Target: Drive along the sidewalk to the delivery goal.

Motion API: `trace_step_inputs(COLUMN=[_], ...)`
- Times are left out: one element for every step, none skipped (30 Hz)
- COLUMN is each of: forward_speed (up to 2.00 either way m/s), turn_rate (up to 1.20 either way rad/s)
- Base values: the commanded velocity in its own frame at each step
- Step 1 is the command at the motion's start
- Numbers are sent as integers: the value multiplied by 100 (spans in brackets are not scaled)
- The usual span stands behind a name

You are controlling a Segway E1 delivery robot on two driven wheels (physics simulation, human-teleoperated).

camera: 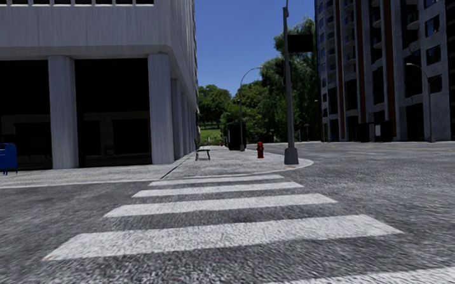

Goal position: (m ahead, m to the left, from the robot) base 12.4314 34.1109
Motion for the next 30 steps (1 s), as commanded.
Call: trace_step_inputs(forward_speed=[200, 200, 200, 200, 200, 200, 200, 200, 200, 200, 200, 200, 200, 200, 200, 200, 200, 200, 200, 200, 200, 200, 200, 200, 200, 200, 200, 200, 200, 200], turn_rate=[34, 35, 39, 40, 40, 40, 40, 40, 40, 40, 40, 39, 39, 26, 0, 0, 0, 0, 0, 0, 0, 0, 0, 0, 0, 0, 0, 0, 0, 0])
